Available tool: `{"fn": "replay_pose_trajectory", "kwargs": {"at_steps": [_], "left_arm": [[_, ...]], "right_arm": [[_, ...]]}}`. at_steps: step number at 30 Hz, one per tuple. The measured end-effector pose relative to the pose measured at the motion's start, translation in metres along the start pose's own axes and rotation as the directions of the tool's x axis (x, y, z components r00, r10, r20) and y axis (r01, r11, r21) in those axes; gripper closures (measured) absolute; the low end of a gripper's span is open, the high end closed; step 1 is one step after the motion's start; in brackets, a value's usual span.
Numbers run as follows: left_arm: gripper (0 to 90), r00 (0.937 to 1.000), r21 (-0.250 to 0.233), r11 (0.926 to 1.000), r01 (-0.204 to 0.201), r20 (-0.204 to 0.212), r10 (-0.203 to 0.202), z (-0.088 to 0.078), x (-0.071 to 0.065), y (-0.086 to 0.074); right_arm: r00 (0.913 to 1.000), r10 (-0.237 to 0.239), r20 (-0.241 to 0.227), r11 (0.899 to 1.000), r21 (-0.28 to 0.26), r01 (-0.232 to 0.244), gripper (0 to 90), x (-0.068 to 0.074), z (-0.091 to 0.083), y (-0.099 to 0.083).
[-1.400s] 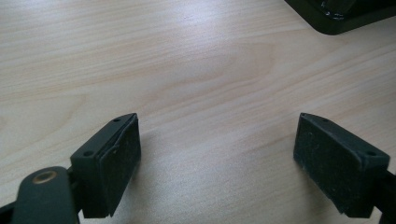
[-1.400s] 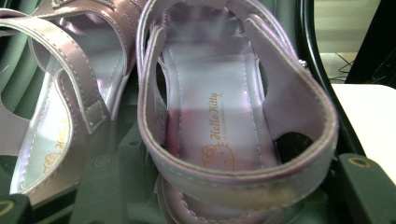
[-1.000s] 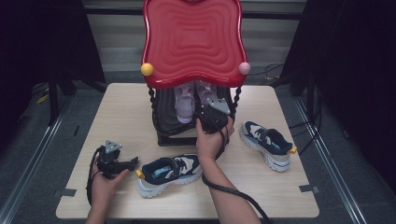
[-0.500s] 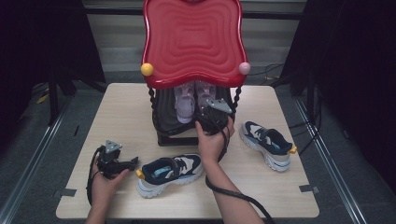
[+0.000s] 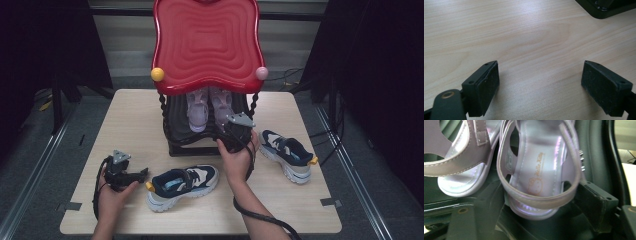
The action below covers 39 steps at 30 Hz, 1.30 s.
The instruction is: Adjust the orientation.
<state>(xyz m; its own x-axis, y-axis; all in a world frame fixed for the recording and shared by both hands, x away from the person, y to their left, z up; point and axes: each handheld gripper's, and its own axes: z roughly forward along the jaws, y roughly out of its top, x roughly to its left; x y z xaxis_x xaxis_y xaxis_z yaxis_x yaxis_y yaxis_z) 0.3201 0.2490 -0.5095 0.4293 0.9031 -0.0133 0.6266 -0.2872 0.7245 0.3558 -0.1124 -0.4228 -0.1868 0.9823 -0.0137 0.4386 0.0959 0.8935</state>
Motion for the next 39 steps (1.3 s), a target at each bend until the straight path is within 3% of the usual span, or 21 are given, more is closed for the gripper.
{"fn": "replay_pose_trajectory", "kwargs": {"at_steps": [6,11,18,26,39], "left_arm": [[14.7,1.0,0.0,1.0,0.0,0.0,0.0,0.0,0.0,0.0],[14.7,1.0,0.0,1.0,0.0,0.0,0.0,0.0,0.0,0.0],[14.7,1.0,-0.005,1.0,0.007,0.001,-0.007,0.001,0.0,0.0],[14.7,1.0,-0.006,1.0,0.004,0.0,-0.004,0.001,0.0,0.0],[14.7,1.0,-0.005,1.0,0.006,0.002,-0.006,0.001,-0.001,0.0]], "right_arm": [[0.9998,0.01,-0.019,1.0,0.007,-0.01,41.7,0.0,-0.003,0.002],[0.9982,0.059,-0.009,0.998,-0.016,-0.059,51.2,-0.002,-0.002,0.004],[0.9946,0.103,-0.017,0.994,-0.043,-0.103,53.8,-0.004,0.001,0.009],[0.9971,0.075,-0.013,0.996,-0.043,-0.076,56.2,0.007,0.006,0.01],[0.9968,0.061,-0.051,0.998,-0.026,-0.063,62.3,0.007,0.001,0.008]]}}
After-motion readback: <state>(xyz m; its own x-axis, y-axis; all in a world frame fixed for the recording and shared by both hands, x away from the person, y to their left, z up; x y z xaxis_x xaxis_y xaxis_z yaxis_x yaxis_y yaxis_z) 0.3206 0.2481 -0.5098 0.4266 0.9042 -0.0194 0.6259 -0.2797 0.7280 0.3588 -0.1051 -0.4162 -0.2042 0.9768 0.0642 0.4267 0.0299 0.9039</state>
